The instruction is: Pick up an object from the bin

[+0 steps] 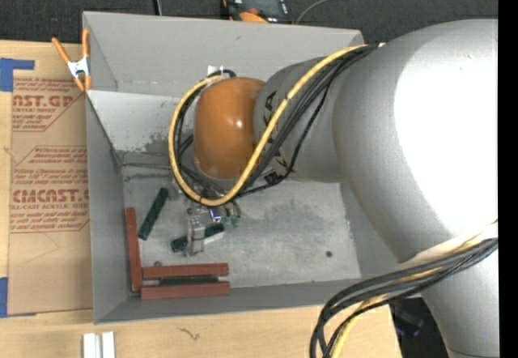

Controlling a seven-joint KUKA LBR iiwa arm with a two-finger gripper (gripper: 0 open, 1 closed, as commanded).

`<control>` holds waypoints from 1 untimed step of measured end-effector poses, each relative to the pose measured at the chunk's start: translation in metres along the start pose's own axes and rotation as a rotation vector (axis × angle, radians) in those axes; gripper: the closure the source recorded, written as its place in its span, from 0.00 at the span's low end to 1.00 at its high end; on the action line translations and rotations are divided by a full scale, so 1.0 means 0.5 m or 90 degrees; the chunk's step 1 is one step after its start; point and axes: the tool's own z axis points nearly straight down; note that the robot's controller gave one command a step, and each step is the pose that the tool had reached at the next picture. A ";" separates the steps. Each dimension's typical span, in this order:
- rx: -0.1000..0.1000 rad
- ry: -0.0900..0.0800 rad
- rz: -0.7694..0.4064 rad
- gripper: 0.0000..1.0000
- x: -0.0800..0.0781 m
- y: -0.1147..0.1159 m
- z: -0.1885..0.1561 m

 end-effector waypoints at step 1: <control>0.002 0.000 0.106 0.00 0.083 -0.019 0.014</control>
Offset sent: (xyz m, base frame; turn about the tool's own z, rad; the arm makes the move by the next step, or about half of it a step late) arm -0.0403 -0.0159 -0.0077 0.1659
